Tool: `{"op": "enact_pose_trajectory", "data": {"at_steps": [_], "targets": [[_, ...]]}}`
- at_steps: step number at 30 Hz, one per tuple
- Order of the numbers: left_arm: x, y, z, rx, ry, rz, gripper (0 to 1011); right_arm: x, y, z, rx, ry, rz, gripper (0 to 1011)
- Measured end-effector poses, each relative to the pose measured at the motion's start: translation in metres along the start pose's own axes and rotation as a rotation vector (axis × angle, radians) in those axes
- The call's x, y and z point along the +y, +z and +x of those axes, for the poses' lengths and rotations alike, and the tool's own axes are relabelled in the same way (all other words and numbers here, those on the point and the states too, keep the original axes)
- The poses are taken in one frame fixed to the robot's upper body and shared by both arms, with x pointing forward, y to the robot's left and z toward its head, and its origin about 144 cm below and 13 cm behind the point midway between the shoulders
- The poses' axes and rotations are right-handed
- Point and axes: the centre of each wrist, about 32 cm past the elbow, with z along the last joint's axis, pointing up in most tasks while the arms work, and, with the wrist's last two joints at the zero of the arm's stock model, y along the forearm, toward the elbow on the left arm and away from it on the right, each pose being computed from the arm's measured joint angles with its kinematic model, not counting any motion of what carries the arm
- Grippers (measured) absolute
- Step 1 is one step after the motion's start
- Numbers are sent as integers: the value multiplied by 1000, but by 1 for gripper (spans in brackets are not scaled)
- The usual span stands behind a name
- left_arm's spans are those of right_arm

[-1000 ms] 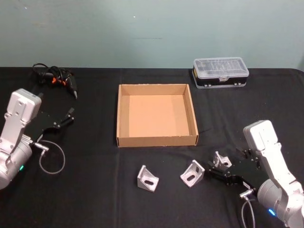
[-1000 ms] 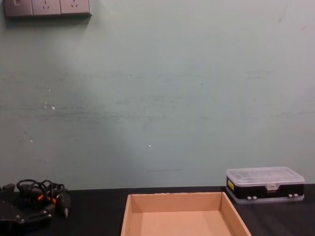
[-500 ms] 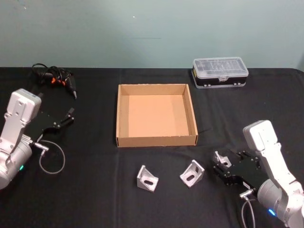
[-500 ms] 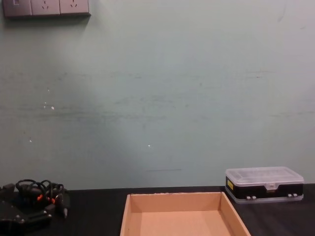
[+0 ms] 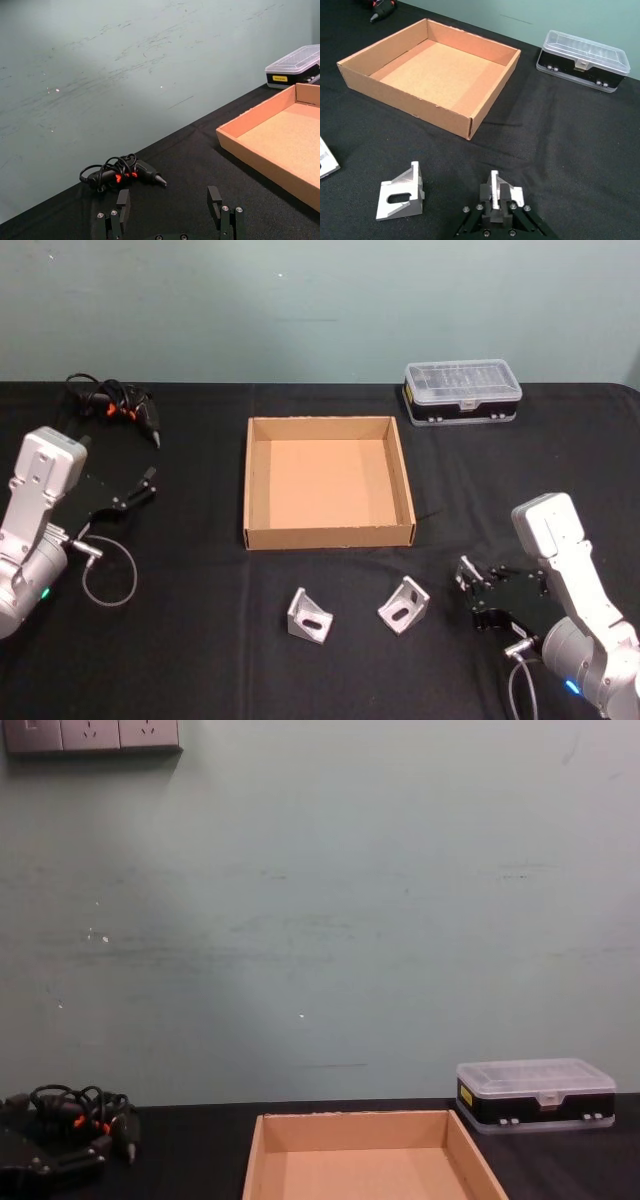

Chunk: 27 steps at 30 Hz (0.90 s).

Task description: Use one hand to pick up the angle iron from the table and place it into the box.

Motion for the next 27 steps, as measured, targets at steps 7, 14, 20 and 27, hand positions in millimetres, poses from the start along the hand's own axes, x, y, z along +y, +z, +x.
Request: {"op": "enact_pose_trajectory", "data": {"at_steps": [7, 14, 20, 27], "targets": [[0, 0, 0, 0, 0, 0, 1011, 0, 0, 0, 0, 0, 0, 79], [0, 0, 0, 0, 0, 0, 1011, 0, 0, 0, -7, 2, 9, 79], [0, 0, 0, 0, 0, 0, 1011, -1, 6, 2, -35, 5, 60, 79], [0, 0, 0, 0, 0, 0, 1011, 6, 26, 12, -75, -16, 150, 79]]}}
